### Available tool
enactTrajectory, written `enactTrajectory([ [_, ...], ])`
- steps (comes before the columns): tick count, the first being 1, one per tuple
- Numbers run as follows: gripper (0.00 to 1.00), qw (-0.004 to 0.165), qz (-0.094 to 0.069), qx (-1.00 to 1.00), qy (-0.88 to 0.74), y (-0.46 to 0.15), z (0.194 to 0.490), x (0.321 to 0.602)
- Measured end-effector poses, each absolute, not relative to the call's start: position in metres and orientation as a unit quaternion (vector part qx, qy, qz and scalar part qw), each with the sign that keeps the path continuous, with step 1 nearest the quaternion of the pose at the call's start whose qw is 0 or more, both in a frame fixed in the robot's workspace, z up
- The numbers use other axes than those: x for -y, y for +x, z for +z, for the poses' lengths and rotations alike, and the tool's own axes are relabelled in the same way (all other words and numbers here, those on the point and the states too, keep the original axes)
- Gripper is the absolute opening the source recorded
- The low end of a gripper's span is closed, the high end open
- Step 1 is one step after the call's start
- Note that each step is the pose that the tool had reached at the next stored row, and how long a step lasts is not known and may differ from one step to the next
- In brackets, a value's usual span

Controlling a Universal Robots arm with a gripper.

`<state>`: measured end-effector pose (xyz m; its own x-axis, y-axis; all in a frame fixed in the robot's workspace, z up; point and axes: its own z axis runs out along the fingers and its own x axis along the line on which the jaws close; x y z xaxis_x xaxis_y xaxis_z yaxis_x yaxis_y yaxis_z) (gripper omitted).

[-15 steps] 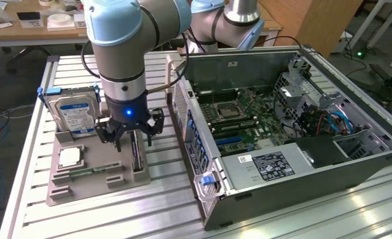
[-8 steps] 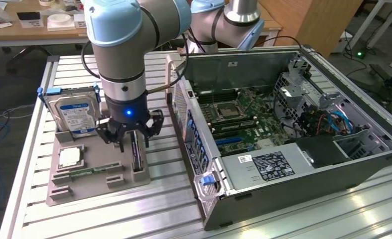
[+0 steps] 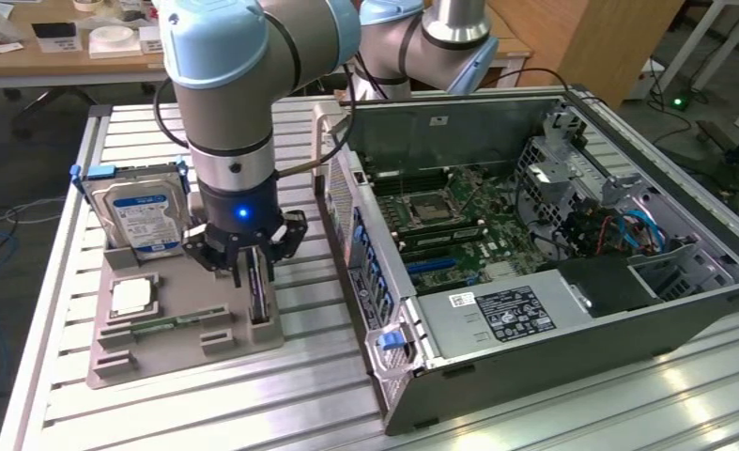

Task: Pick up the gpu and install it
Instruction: 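Pick up the gpu and move the gpu toward the slot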

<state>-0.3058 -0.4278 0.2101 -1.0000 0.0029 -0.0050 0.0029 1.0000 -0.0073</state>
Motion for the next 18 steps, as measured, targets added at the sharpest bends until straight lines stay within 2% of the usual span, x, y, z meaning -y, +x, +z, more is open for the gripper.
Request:
enactTrajectory([
  [13,0.47,0.002,-0.004,-1.0,0.022,-0.3053,0.2091,0.4272],
  [15,0.45,0.002,-0.004,-1.0,0.022,-0.3053,0.2091,0.4272],
  [16,0.39,0.002,-0.004,-1.0,0.022,-0.3053,0.2091,0.4272],
  [18,0.39,0.002,-0.004,-1.0,0.022,-0.3053,0.2091,0.4272],
])
